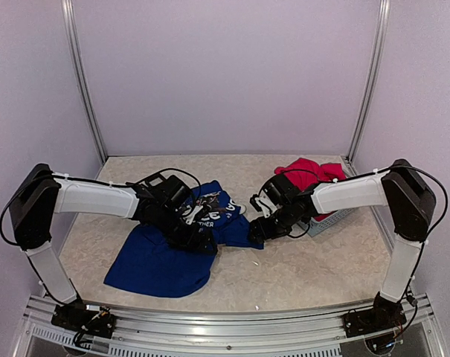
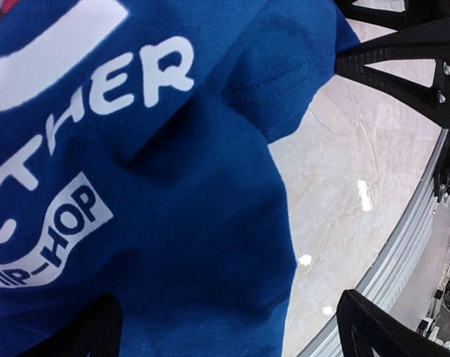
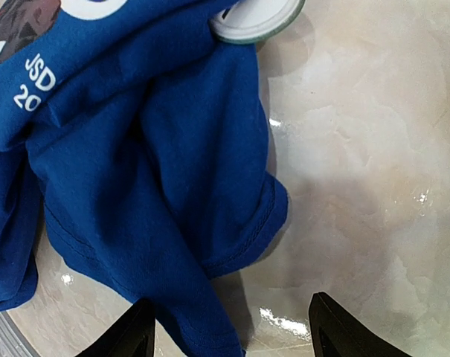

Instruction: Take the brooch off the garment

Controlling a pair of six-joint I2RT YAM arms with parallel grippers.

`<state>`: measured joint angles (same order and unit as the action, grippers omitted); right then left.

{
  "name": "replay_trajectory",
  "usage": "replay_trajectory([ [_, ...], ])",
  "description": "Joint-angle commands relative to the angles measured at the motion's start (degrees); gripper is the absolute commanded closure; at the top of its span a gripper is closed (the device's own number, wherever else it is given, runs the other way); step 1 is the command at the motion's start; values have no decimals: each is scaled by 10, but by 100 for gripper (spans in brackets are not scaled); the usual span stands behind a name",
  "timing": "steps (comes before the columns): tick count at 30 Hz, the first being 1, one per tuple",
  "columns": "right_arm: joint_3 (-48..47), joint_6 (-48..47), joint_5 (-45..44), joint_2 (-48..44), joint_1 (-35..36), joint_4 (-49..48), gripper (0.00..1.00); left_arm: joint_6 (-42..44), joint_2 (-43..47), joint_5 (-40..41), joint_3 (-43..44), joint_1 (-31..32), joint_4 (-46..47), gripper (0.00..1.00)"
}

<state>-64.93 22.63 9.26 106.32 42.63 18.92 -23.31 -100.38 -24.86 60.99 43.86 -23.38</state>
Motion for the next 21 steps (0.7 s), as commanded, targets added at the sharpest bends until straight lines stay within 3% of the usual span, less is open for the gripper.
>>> replay_trajectory([
  [1, 21, 18, 23, 1, 3, -25, 29, -2, -21, 49, 29, 16, -35, 1],
  [5, 43, 23, 34, -8, 3, -47, 34, -21, -43, 180, 65, 45, -101, 1],
  [10, 48, 22, 38, -3, 4, -61, 52, -47, -70, 239, 80, 60, -135, 38],
  [17, 34, 22, 9, 2, 4, -54, 100, -82, -68, 232, 65, 57, -119, 83],
  [20, 15, 18, -38, -20, 3, -33, 100, -102, -61, 235, 62, 47, -114, 100],
  [21, 6, 14, -62, -30, 3, -26, 100, -110, -58, 240, 62, 41, -115, 100],
])
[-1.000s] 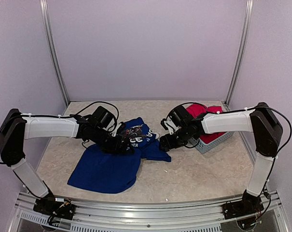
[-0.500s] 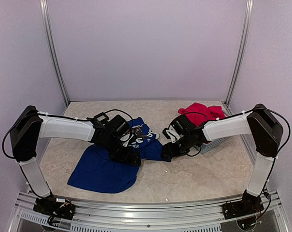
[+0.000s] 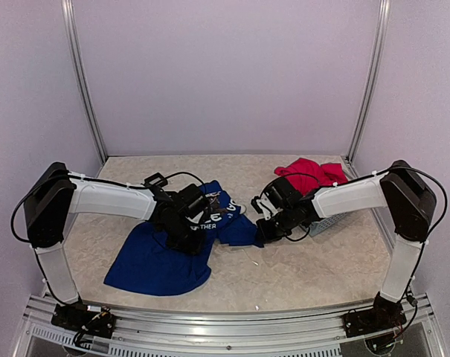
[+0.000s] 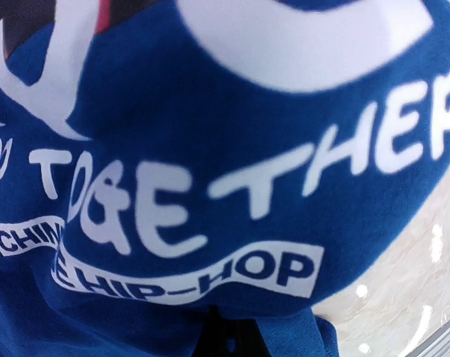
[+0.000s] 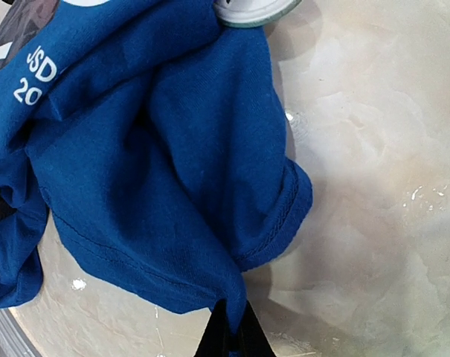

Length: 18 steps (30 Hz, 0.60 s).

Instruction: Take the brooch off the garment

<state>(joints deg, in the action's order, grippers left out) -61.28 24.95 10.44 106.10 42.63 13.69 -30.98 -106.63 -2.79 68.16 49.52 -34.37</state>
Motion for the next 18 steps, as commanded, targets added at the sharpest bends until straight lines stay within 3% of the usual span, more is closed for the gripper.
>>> replay_trajectory([
  [1, -41, -14, -92, -36, 3, 36, 100, -41, 11, 25, -9, -24, -9, 100],
  [5, -124, -46, -177, -67, -4, 90, 100, -39, 57, 82, 11, -84, -47, 100],
  [10, -250, -108, -276, -101, -25, 125, 100, 19, 151, 143, 74, -218, -99, 100],
  [13, -315, -164, -311, -115, -30, 116, 100, 67, 193, 134, 134, -305, -116, 100],
  [18, -391, -241, -354, -121, -32, 73, 100, 137, 222, 91, 237, -374, -119, 100],
])
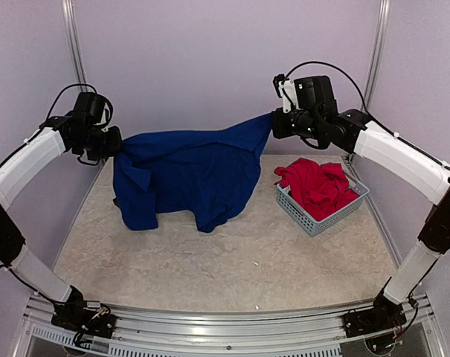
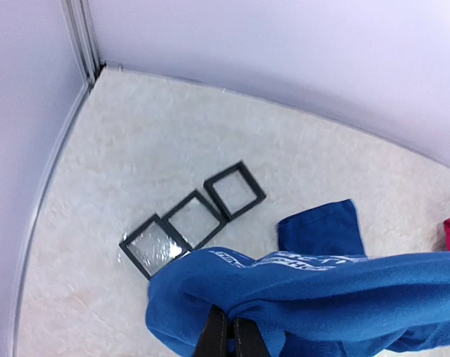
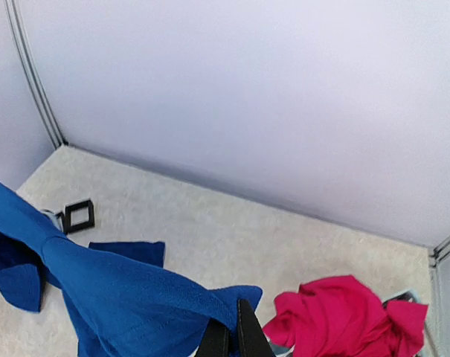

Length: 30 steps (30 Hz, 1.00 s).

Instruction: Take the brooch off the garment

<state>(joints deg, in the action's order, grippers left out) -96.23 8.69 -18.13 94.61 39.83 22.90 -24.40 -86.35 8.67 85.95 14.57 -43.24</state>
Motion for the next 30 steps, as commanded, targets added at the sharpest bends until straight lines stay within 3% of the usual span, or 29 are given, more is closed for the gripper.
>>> replay_trajectory([
  [1, -59, -90, -75, -3, -6, -27, 100, 78, 20, -43, 78, -36, -31, 100],
  [11, -195, -98, -21, 64, -43, -51, 100, 109, -14, -188, 218, -87, -7, 100],
  [20, -212, -102, -7, 73, -64, -80, 100, 91, -86, -251, 353, -113, -14, 100],
  [26, -280, -96, 4, 92, -83, -112, 100, 98, -105, -285, 376, -113, 40, 100],
  [30, -254, -90, 37, 67, -84, -106, 100, 98, -100, -341, 342, -112, 35, 100],
])
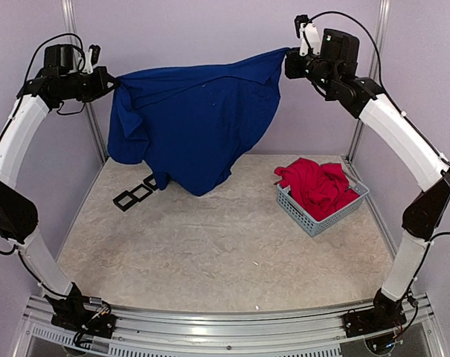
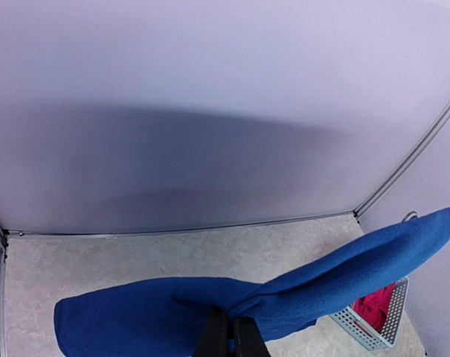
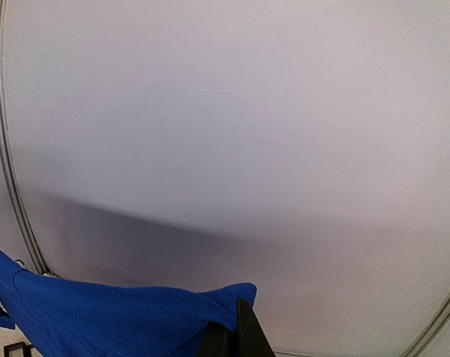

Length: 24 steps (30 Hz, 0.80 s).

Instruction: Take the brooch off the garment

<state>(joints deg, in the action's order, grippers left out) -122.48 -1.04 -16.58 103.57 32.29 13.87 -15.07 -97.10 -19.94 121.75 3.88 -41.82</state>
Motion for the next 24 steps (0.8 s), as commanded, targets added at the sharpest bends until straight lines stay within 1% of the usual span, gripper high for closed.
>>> replay_trajectory([
  [1, 37, 21, 33, -39, -8, -5, 100, 2, 21, -59, -46, -3, 20, 100],
  [3, 119, 51, 59, -81, -8, 8, 100, -16, 56, -42, -143, 6, 30, 100],
  [4, 183, 63, 83, -111, -8, 19, 100, -27, 91, -38, -194, 12, 37, 100],
  [5, 227, 74, 100, -130, -7, 35, 100, -38, 114, -26, -251, 20, 42, 100],
  [8, 344, 128, 123, -183, -4, 111, 100, -92, 202, -5, -396, 44, 37, 100],
  [10, 415, 172, 143, -219, -2, 156, 100, -135, 250, 3, -474, 65, 28, 100],
  [12, 475, 217, 181, -256, 0, 191, 100, -168, 295, 10, -530, 84, 9, 100],
  [15, 547, 279, 252, -297, 3, 240, 100, -223, 343, -11, -591, 106, -32, 100],
  [20, 643, 358, 351, -309, 33, 309, 100, -295, 382, -31, -660, 159, -105, 100],
  [21, 657, 371, 360, -304, 44, 318, 100, -303, 385, -37, -668, 174, -109, 91],
  [22, 667, 378, 363, -299, 57, 327, 89, -310, 390, -38, -674, 192, -110, 77],
  [24, 667, 376, 362, -291, 80, 337, 54, -321, 395, -32, -674, 226, -109, 46],
])
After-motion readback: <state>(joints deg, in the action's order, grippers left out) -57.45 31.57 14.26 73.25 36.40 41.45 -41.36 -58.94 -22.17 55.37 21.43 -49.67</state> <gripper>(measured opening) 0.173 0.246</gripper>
